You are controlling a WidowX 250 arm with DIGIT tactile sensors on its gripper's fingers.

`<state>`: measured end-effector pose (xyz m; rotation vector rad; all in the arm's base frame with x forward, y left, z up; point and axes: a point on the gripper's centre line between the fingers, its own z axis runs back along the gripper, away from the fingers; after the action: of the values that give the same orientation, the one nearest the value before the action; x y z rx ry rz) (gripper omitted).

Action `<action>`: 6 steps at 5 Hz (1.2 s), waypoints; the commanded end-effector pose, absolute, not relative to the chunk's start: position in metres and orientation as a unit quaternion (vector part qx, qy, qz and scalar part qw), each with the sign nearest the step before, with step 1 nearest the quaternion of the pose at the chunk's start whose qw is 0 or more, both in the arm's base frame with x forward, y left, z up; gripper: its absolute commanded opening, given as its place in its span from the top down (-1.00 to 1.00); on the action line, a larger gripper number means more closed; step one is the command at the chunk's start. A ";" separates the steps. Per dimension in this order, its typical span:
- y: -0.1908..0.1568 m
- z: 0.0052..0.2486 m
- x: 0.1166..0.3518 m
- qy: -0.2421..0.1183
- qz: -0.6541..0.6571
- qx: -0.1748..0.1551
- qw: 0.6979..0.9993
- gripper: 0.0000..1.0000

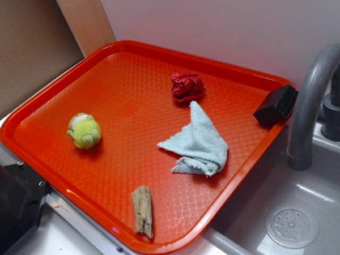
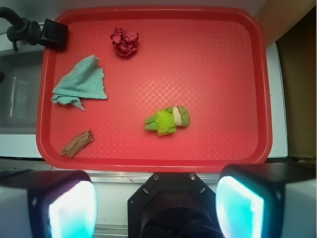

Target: Grab the blue cloth.

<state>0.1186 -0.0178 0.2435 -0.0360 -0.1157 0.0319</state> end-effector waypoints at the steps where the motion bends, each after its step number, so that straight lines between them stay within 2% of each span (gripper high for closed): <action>1: -0.018 0.243 0.119 -0.058 0.016 -0.018 0.998 -1.00; 2: -0.061 0.195 0.146 -0.006 0.124 -0.028 0.992 -1.00; 3: -0.071 0.171 0.169 -0.035 0.245 -0.065 0.967 -1.00; 4: -0.085 0.157 0.188 -0.055 0.261 -0.116 0.957 -1.00; 5: -0.098 0.146 0.198 -0.086 0.181 -0.165 0.966 -1.00; 6: -0.098 0.146 0.198 -0.086 0.181 -0.165 0.966 -1.00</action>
<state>0.1888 -0.0984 0.1360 -0.3213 -0.1507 0.3679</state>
